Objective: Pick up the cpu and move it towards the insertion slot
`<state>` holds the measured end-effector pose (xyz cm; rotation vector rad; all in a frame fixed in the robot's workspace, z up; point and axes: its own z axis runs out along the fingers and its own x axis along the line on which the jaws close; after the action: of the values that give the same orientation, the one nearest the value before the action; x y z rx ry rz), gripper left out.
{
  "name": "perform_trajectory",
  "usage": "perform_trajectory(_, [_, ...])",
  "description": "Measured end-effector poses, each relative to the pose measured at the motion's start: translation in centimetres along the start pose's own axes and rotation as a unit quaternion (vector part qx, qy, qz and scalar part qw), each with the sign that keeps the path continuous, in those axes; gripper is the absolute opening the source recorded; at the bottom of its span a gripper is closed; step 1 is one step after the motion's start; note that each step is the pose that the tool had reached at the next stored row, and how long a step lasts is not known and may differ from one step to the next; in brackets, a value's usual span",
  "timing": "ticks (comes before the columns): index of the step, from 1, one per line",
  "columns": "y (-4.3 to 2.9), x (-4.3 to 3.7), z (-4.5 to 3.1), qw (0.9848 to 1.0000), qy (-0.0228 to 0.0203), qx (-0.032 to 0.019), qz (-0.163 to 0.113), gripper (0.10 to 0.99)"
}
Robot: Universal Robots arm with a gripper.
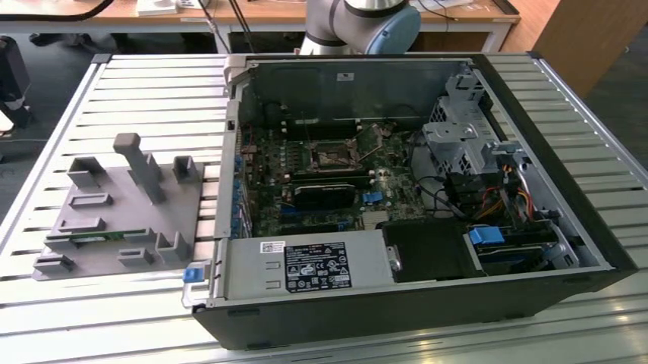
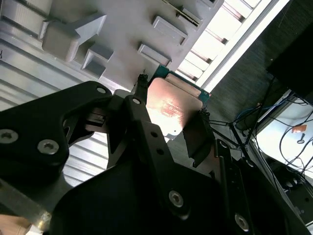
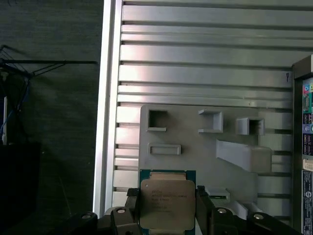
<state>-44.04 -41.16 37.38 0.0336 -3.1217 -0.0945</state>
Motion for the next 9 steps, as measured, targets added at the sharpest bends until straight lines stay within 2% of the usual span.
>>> perform_trajectory(9, [0.10,0.02,-1.62,1.0000,0.0000,0.0000,0.000,0.541])
